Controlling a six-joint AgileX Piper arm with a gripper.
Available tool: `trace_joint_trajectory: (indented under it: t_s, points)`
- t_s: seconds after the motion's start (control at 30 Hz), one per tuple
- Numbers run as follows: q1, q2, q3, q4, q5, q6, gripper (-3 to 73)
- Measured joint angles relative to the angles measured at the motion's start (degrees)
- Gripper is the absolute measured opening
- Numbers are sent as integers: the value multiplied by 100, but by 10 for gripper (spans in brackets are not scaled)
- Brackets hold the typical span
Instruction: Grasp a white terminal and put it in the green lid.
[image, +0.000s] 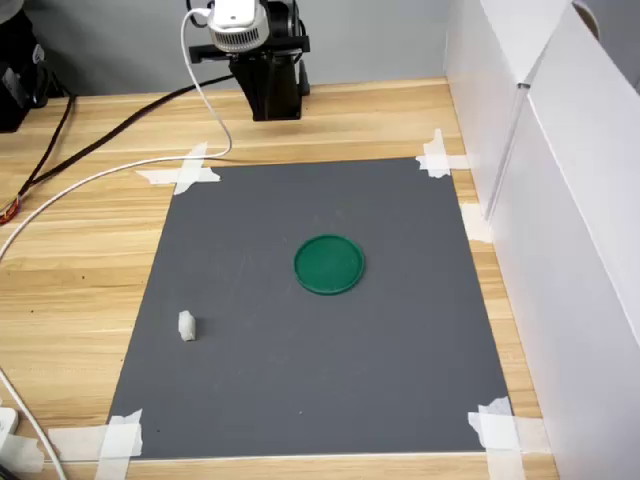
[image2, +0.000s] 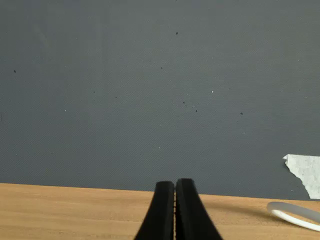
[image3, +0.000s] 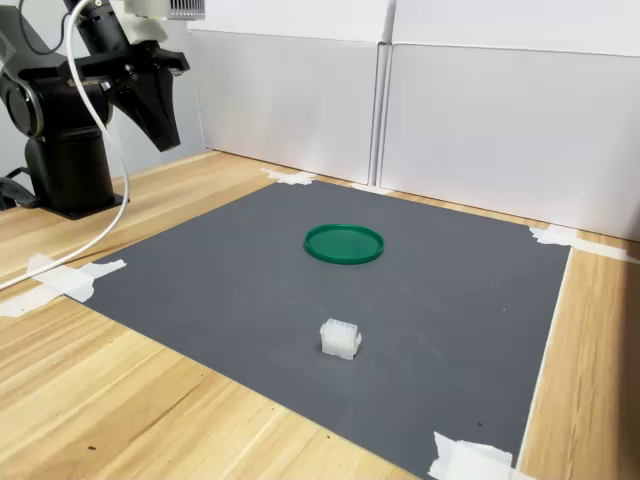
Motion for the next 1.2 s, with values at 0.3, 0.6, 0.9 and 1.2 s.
trace_joint_trajectory:
  t_s: [0.3,0.6,0.9,1.2]
  points:
    - [0,0,0,-6,-692,0,-17]
    - [0,0,0,-125,-1619,0,-17]
    - [0,0,0,-136,-1624,-5,-17]
    - [0,0,0,-141,-1667,-5,-17]
